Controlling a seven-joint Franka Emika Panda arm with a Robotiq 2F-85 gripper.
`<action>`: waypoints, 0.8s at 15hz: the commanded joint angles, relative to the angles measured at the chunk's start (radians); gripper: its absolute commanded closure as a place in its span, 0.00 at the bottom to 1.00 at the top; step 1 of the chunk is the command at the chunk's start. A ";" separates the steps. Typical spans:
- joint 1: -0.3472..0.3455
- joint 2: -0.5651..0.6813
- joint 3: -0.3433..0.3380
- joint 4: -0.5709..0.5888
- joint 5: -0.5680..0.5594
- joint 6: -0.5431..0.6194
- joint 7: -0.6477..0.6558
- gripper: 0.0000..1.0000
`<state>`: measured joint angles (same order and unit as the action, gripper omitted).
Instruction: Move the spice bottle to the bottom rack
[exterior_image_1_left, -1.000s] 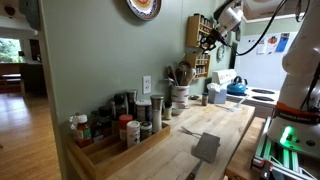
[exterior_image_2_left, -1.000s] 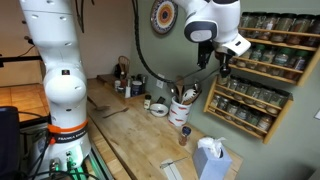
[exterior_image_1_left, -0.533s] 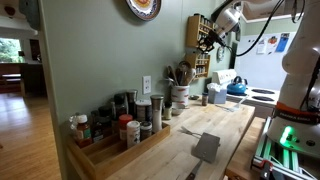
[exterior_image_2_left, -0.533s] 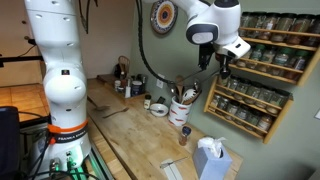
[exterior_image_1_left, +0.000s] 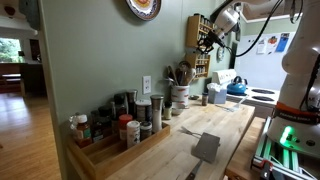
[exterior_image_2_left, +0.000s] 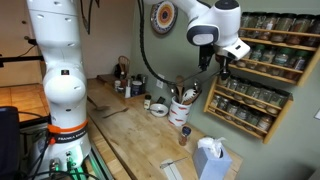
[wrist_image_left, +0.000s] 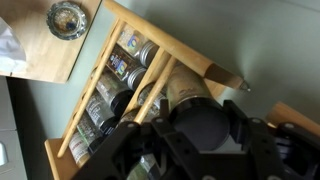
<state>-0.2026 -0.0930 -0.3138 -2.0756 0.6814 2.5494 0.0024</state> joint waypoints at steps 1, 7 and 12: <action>-0.012 0.016 0.012 0.013 0.003 -0.003 0.007 0.23; -0.024 0.021 0.007 0.012 0.014 -0.018 -0.002 0.00; -0.034 -0.006 -0.002 -0.012 0.003 -0.059 -0.047 0.00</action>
<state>-0.2205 -0.0802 -0.3140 -2.0743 0.6807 2.5431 -0.0030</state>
